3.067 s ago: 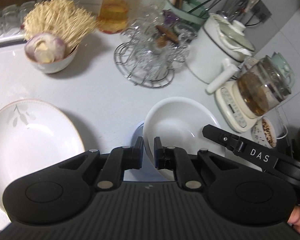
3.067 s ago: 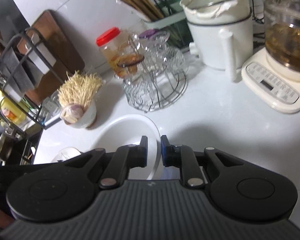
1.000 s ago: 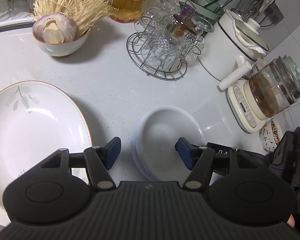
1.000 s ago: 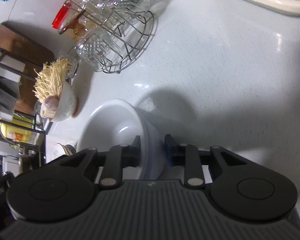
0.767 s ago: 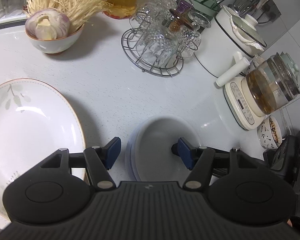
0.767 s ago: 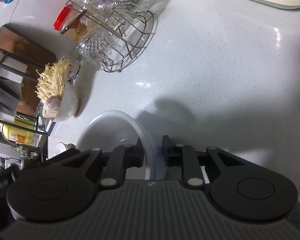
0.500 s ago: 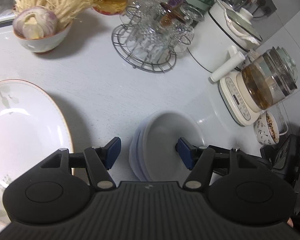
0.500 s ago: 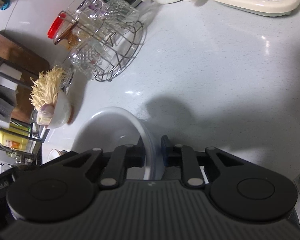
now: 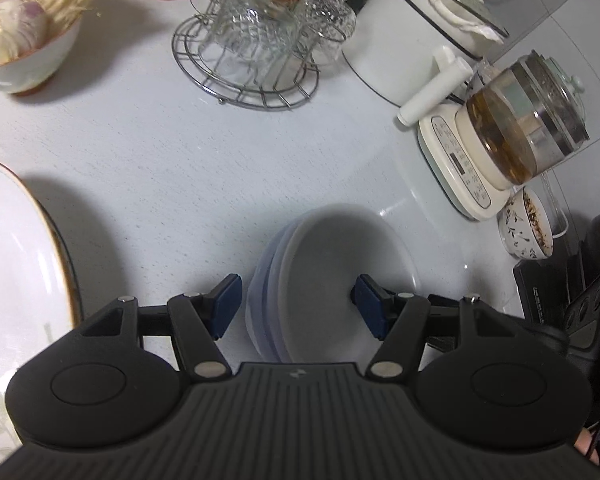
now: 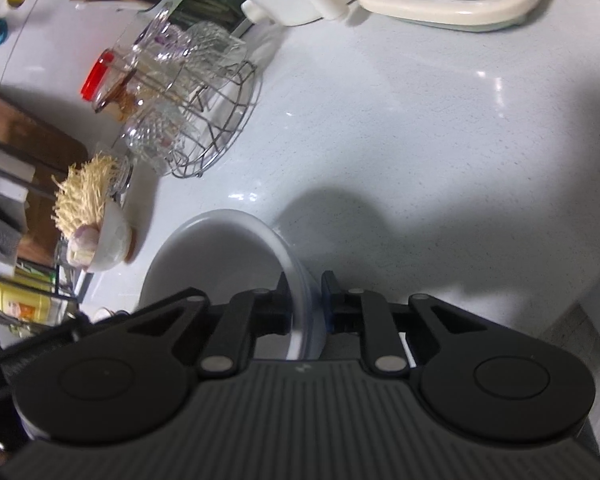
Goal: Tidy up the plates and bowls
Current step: 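Close both grippers on the rims of the nested bowls, then lift the nested bowls with both grippers over the plate stack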
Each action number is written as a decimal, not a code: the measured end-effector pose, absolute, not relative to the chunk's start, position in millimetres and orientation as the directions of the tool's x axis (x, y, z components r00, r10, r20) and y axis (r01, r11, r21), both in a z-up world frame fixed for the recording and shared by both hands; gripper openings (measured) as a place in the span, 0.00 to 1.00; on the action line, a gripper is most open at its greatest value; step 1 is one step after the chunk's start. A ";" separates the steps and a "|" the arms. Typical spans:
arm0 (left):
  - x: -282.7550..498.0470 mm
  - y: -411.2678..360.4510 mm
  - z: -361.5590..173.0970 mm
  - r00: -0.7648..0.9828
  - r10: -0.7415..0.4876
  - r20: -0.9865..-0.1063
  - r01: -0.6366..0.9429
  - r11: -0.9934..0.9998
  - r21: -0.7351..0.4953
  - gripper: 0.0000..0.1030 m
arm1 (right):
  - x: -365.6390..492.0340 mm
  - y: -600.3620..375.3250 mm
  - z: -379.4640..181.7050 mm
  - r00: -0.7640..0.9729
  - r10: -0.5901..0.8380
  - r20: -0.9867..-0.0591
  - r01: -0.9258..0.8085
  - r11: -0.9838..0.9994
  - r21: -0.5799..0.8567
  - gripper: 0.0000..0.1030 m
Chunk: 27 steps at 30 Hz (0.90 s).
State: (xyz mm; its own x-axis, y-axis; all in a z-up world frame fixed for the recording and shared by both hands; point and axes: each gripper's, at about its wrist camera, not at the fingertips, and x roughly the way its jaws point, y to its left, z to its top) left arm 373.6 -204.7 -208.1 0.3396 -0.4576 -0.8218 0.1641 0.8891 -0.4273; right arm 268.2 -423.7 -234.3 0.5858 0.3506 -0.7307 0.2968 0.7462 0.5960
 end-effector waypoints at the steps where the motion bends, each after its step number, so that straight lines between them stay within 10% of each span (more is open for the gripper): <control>1: 373.1 -204.8 -208.7 0.342 -0.460 -0.820 0.163 0.888 -0.430 0.66 | 267.6 -423.6 -232.9 0.588 0.342 -0.733 0.298 0.751 0.590 0.17; 9: 372.1 -197.1 -221.2 0.333 -0.465 -0.820 0.111 0.883 -0.455 0.62 | 263.3 -419.8 -230.0 0.608 0.309 -0.731 0.301 0.763 0.573 0.17; 17: 375.3 -190.4 -223.4 0.346 -0.449 -0.824 0.061 0.887 -0.458 0.31 | 262.3 -416.1 -222.0 0.614 0.275 -0.740 0.315 0.774 0.549 0.17; 27: 369.2 -182.9 -209.6 0.358 -0.449 -0.819 0.054 0.885 -0.462 0.27 | 253.4 -410.5 -211.7 0.609 0.265 -0.747 0.327 0.774 0.542 0.17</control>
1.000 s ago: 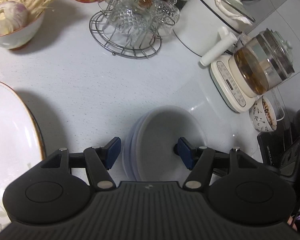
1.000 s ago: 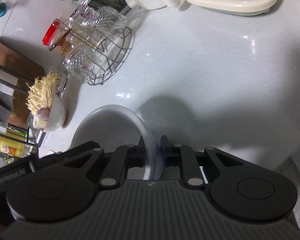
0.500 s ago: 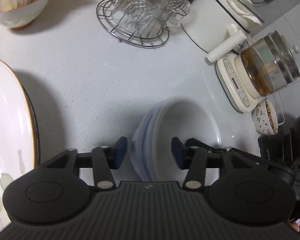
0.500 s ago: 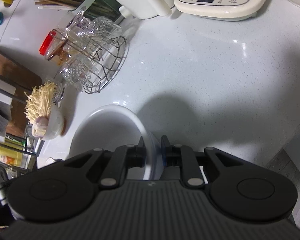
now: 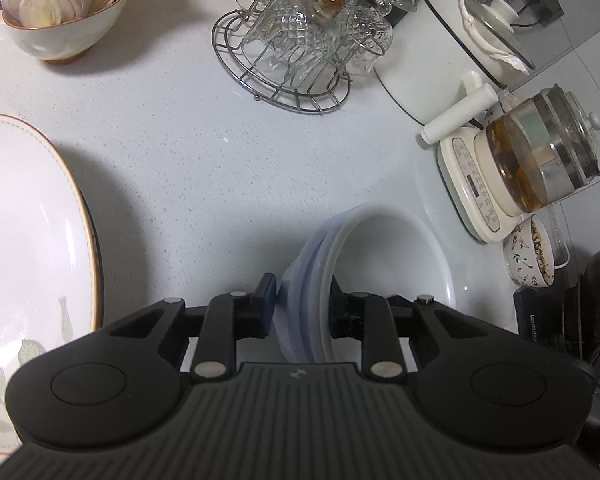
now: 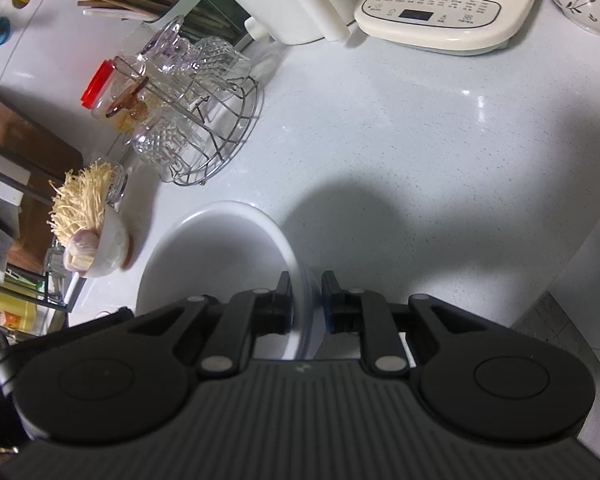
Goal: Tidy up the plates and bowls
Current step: 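Lift the nested bowls with both grippers over the plate stack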
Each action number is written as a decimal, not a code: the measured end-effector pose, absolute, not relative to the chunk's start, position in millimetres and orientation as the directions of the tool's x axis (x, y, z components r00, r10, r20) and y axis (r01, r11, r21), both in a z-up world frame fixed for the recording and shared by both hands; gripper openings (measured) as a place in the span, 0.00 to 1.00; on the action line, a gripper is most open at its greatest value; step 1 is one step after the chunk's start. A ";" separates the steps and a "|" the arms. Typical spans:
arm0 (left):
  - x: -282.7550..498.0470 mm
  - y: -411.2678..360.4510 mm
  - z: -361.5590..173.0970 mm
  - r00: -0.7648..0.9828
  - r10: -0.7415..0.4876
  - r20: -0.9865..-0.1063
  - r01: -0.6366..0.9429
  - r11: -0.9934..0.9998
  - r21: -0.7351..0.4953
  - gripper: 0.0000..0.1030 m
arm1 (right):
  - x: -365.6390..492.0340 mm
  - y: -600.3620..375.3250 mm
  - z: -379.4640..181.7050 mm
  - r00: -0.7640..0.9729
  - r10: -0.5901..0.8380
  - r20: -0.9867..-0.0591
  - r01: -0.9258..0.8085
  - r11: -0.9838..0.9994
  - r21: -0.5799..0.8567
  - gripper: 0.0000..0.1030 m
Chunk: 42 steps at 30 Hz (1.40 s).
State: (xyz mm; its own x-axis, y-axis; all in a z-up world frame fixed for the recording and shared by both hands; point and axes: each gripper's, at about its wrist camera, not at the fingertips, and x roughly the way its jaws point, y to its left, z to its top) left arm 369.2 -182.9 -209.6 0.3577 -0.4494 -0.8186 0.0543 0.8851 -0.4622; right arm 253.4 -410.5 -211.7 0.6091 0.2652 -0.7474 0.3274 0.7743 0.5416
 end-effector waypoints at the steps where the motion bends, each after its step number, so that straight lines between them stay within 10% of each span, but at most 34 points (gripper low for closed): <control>1: 367.8 -183.6 -207.4 0.359 -0.452 -0.817 0.056 0.884 -0.464 0.27 | 252.7 -410.7 -208.8 0.611 0.262 -0.747 0.326 0.776 0.539 0.17; 42: 259.6 -159.9 -77.1 0.539 -0.319 -0.779 -0.035 0.916 -0.399 0.28 | 207.2 -381.3 -94.6 0.660 0.380 -0.648 -0.001 0.862 0.506 0.17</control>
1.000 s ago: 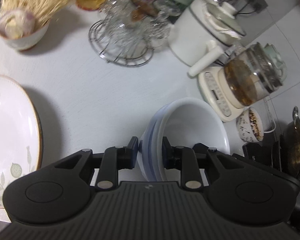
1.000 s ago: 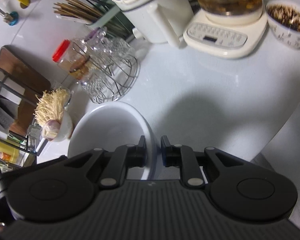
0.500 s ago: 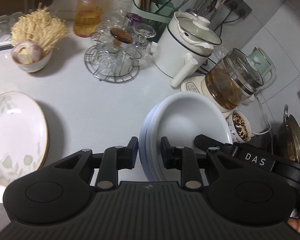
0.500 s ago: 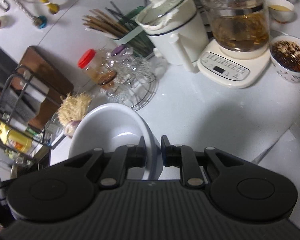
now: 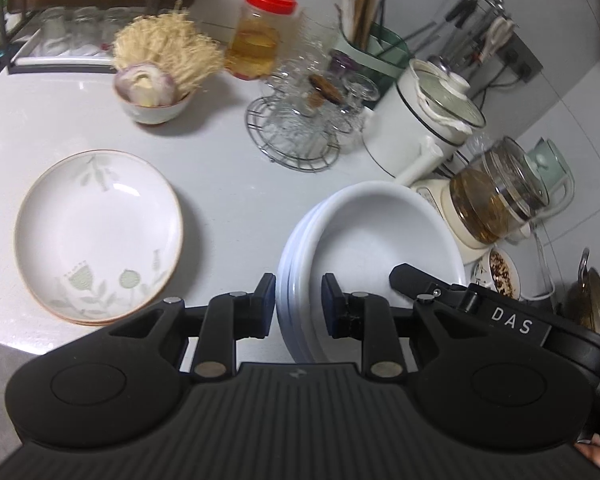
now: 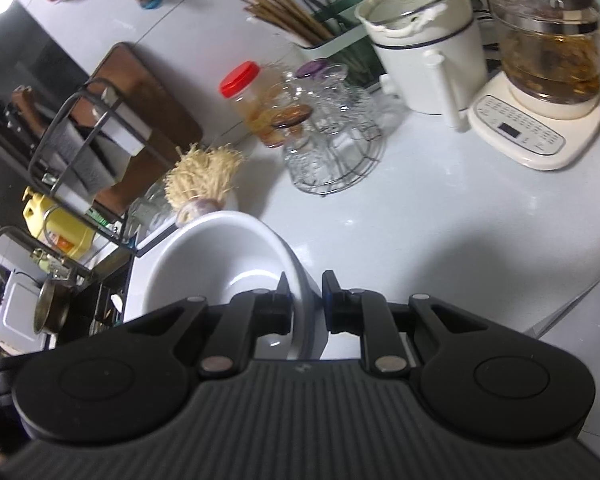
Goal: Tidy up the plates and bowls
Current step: 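Lift the nested bowls with both grippers over the plate stack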
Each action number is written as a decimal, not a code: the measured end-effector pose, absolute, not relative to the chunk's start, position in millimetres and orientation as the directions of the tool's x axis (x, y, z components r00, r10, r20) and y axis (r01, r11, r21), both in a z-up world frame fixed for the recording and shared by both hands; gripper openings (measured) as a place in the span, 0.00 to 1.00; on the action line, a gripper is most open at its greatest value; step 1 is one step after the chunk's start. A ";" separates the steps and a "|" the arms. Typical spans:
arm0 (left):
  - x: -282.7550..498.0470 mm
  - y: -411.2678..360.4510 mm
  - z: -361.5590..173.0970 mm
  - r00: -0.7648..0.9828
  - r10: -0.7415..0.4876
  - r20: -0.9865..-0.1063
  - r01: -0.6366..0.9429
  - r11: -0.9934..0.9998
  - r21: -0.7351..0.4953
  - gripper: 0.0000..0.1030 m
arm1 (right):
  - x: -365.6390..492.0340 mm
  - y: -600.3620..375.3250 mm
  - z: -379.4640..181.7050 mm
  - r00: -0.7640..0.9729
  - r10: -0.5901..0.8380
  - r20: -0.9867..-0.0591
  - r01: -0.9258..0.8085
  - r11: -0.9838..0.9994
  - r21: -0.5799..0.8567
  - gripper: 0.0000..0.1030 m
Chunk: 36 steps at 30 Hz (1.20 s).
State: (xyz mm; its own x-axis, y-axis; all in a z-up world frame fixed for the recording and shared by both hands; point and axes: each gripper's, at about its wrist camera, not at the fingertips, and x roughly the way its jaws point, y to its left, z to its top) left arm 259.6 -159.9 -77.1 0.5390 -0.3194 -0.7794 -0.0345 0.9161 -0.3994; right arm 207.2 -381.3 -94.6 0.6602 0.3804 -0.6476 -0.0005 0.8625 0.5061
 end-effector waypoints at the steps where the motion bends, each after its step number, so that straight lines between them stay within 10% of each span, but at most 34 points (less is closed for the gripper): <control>1: 259.0 -154.6 -76.5 0.543 -0.317 -0.778 -0.037 0.916 -0.400 0.28 | 207.5 -376.5 -93.9 0.661 0.383 -0.646 -0.007 0.863 0.505 0.17; 36: 330.1 38.7 -173.8 0.421 -0.319 -0.849 -0.138 0.903 -0.407 0.28 | 290.5 -189.0 -170.1 0.499 0.359 -0.789 0.004 0.909 0.416 0.17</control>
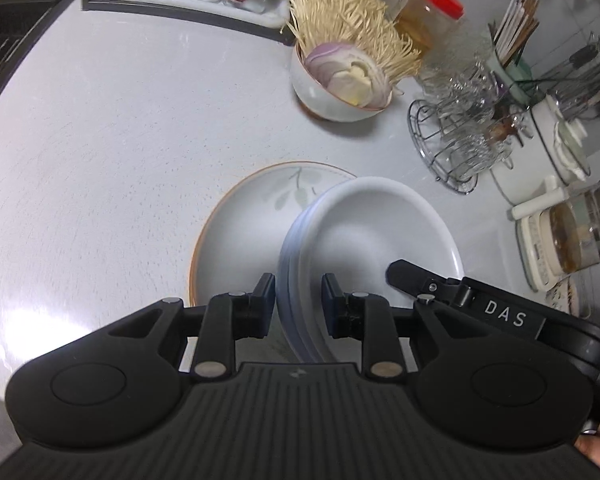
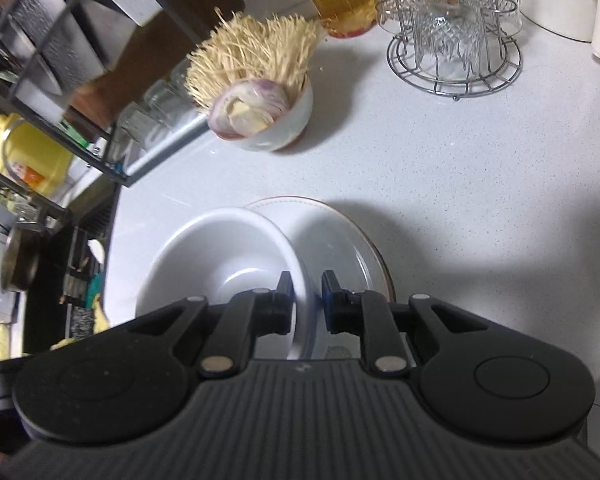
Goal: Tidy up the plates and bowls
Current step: 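Lift the nested bowls with both grippers over the plate stack, then lower the nested bowls onto the plate stack and open both grippers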
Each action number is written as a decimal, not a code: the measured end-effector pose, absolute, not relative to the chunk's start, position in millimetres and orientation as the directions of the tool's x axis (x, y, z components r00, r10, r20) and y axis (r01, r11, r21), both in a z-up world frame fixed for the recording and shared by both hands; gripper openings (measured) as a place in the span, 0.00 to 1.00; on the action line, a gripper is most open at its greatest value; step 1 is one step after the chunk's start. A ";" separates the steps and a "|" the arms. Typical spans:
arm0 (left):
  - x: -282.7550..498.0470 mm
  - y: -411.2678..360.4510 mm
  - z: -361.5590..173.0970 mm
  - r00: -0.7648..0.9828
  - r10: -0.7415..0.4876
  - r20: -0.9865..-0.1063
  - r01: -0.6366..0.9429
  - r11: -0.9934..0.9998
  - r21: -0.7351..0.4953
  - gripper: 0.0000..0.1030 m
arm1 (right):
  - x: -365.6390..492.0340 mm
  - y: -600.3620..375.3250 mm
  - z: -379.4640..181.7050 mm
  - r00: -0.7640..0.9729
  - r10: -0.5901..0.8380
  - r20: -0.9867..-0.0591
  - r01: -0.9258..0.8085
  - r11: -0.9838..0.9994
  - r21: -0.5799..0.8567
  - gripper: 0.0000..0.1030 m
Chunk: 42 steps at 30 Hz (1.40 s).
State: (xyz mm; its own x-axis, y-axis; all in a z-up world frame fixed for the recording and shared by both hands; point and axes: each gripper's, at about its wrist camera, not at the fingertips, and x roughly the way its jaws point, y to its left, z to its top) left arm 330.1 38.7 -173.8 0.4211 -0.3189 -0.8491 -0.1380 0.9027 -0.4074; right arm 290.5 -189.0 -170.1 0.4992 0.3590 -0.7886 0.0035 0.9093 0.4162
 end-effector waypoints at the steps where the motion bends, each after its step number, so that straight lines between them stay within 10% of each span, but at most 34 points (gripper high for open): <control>1: 333.8 39.1 -176.2 0.413 -0.320 -0.853 -0.128 0.906 -0.402 0.28 | 292.4 -186.4 -172.4 0.498 0.349 -0.794 0.005 0.914 0.406 0.17; 21: 365.6 43.9 -194.1 0.335 -0.342 -0.878 -0.004 0.931 -0.365 0.29 | 305.9 -164.6 -188.8 0.492 0.265 -0.830 0.050 0.942 0.331 0.20; 27: 364.5 47.4 -179.7 0.345 -0.339 -0.875 0.015 0.934 -0.356 0.50 | 302.7 -165.3 -180.5 0.504 0.282 -0.816 0.057 0.932 0.357 0.20; 31: 359.0 48.2 -154.5 0.385 -0.337 -0.859 0.033 0.935 -0.352 0.50 | 298.8 -166.0 -164.2 0.543 0.288 -0.788 0.026 0.933 0.359 0.46; 42: 319.5 35.8 -65.2 0.558 -0.274 -0.783 0.069 0.956 -0.285 0.50 | 274.1 -186.1 -97.4 0.658 0.357 -0.663 -0.128 0.921 0.368 0.46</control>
State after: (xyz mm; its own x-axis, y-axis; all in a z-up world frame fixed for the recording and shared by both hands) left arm 319.5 35.8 -65.2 0.5582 -0.2740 -0.7832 0.0691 0.9560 -0.2853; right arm 274.1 -186.1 -97.4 0.6581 0.3566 -0.6632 -0.1277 0.9208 0.3685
